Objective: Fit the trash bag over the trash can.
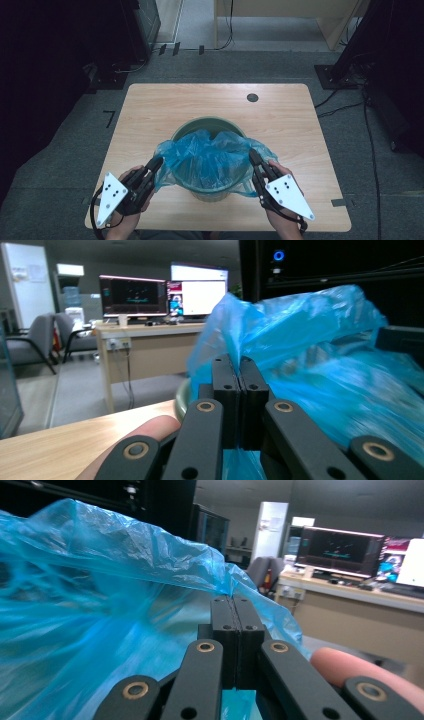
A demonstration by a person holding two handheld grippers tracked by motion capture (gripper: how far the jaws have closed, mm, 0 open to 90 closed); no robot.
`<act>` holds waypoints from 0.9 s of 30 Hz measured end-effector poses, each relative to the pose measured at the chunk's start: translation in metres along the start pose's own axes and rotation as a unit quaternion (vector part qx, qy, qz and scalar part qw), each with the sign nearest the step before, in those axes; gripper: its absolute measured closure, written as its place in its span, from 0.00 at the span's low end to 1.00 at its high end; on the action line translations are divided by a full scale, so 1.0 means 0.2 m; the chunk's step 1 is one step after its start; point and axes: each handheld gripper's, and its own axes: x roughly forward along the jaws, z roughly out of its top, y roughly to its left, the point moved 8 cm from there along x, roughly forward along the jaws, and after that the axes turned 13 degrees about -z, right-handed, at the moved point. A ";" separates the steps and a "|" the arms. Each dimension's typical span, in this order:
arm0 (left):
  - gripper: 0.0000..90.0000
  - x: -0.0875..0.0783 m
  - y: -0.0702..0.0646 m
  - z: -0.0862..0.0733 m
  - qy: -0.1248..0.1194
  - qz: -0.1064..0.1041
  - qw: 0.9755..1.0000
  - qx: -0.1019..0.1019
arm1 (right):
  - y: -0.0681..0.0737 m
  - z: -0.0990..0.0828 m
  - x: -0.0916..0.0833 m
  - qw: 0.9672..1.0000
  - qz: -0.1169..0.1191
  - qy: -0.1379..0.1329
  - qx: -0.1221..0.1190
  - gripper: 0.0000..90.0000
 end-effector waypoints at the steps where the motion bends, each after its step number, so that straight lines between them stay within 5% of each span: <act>1: 0.98 0.02 0.02 0.00 0.003 0.005 1.000 0.000 | 0.00 0.00 0.00 1.000 0.000 0.000 0.000 1.00; 6: 0.97 0.10 0.13 -0.03 0.004 0.041 0.999 -0.024 | -0.02 -0.04 0.19 0.999 -0.006 0.037 -0.012 1.00; 16: 0.98 0.22 0.27 -0.14 0.021 0.099 0.994 -0.039 | -0.04 -0.12 0.35 0.997 0.001 0.070 -0.015 1.00; 21: 0.98 0.26 0.33 -0.19 0.034 0.087 0.994 -0.062 | -0.10 -0.14 0.39 0.996 0.001 0.082 0.034 1.00; 23: 0.98 0.28 0.33 -0.21 0.040 0.085 0.993 -0.069 | -0.11 -0.18 0.41 0.995 -0.004 0.097 0.024 1.00; 27: 0.98 0.32 0.36 -0.23 0.041 0.082 0.989 -0.113 | -0.10 -0.22 0.44 0.994 -0.005 0.109 0.018 1.00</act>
